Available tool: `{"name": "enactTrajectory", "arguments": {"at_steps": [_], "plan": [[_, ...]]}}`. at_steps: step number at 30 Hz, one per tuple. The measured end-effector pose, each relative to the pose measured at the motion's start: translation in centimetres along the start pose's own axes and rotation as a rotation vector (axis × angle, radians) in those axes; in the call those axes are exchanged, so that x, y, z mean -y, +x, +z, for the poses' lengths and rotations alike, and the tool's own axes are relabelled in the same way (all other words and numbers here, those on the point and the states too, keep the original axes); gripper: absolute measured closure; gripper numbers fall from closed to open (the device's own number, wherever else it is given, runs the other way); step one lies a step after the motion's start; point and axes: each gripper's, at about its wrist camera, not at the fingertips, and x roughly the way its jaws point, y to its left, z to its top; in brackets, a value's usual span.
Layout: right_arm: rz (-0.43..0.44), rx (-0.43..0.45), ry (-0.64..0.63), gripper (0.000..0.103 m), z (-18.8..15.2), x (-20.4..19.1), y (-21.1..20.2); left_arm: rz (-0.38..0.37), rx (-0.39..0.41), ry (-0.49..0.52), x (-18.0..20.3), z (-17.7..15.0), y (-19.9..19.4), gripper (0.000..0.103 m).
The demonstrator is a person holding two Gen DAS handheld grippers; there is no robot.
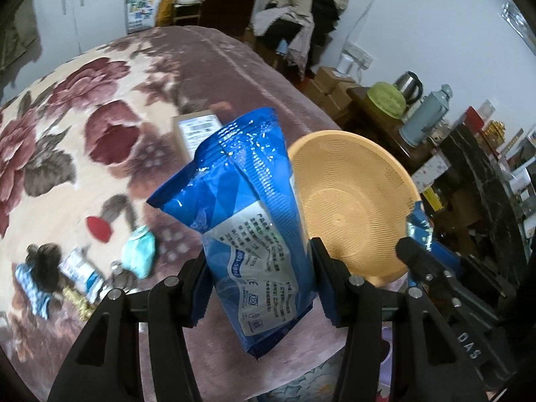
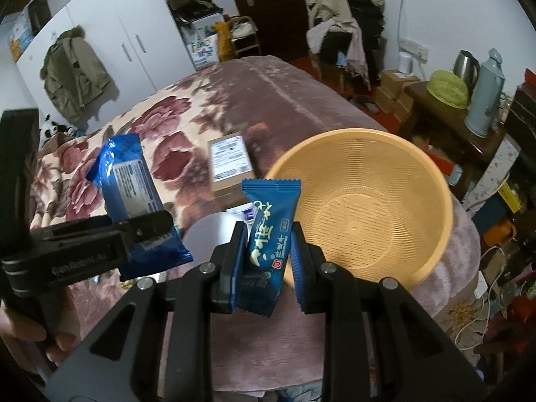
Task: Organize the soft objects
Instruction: 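Carry both blue packets over the orange basket with both grippers, then open both grippers to drop the packets into the orange basket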
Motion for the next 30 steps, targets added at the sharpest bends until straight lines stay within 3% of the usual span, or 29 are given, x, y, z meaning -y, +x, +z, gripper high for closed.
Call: {"name": "enactTrajectory", "arguments": {"at_steps": [10,20,22,24,25,27,30], "plan": [[-0.073,-0.016,0.068,0.077,0.9,5.3,1.0,-0.06,-0.055,0.079,6.2,2.6,5.9,0.048],[-0.128,-0.028,0.152,0.076,1.3,9.8,2.2,-0.103,-0.122,0.1,8.8,2.7,10.7,0.048],[-0.124,-0.025,0.158,0.075,1.5,10.0,2.5,-0.094,-0.128,0.11,9.0,2.5,11.3,0.044],[-0.11,-0.033,0.169,0.074,1.6,10.4,2.8,-0.085,-0.109,0.111,9.1,2.3,11.2,0.019],[-0.111,-0.036,0.173,0.071,1.6,10.5,2.9,-0.084,-0.093,0.108,9.0,2.2,11.0,0.015],[-0.132,-0.026,0.185,0.054,1.5,10.9,2.6,-0.078,-0.073,0.099,8.9,2.1,10.4,0.006],[-0.141,-0.001,0.212,0.031,1.2,11.6,1.9,-0.085,-0.089,0.081,8.5,2.2,10.1,0.002]]}}
